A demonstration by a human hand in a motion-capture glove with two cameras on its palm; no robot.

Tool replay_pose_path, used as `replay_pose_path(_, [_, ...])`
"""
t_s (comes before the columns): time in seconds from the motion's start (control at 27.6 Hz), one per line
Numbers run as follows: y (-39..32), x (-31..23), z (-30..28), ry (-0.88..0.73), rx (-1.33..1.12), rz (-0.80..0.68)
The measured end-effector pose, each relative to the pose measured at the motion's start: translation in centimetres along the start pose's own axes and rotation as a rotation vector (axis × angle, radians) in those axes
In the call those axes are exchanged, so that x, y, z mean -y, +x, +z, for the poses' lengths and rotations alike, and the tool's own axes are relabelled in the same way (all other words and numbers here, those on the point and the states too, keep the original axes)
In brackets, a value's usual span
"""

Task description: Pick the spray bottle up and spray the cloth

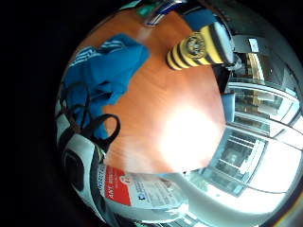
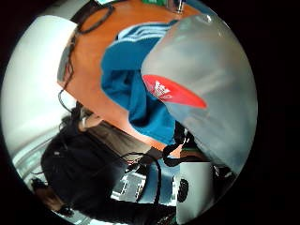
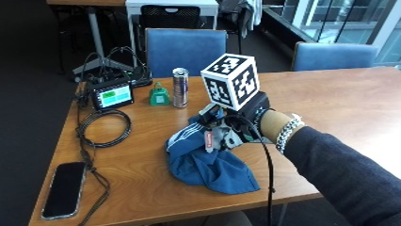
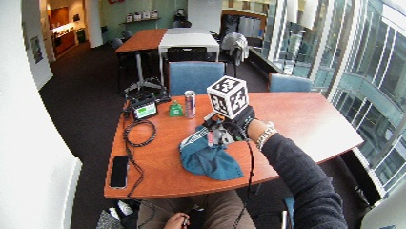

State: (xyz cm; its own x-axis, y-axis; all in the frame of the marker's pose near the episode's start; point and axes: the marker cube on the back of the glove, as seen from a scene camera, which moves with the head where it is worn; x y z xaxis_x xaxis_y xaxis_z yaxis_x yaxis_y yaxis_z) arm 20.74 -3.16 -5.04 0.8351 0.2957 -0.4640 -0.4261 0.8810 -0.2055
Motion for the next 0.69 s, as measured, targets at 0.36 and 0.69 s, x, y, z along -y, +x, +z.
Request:
replay_pose_path(0.36, [-1.5, 0.7, 2.7, -0.069, -0.026, -0.029])
replay_pose_path(0.69, [-0.2, 0.6, 0.9, -0.004, 0.168, -0.021])
